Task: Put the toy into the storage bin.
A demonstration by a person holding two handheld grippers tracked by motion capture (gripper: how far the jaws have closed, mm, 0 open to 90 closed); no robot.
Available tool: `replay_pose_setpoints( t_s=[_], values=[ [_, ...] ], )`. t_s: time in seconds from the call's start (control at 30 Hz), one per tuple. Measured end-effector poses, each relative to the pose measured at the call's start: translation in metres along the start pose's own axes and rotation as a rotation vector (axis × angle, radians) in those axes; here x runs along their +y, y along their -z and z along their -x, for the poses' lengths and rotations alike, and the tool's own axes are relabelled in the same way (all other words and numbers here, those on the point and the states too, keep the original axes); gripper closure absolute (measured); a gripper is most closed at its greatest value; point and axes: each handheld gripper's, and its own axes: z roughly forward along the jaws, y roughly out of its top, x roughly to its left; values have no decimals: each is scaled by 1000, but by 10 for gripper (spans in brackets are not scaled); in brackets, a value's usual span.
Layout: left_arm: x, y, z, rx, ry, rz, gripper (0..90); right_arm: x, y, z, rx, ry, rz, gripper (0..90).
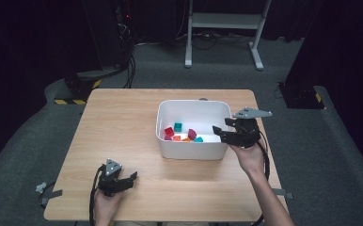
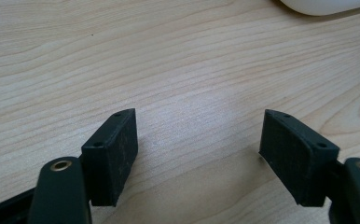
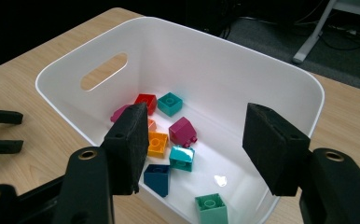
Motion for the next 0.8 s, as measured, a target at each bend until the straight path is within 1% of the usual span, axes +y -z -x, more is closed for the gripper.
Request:
replay_pose_setpoints(
  t_s=[0.17, 0.8],
  values=[
    [0, 0, 0, -3, 4, 1, 278, -4, 3, -1, 4, 4, 7, 407],
    [0, 0, -1, -5, 7, 1, 278, -29, 27, -4, 23, 1, 54, 409]
  ],
)
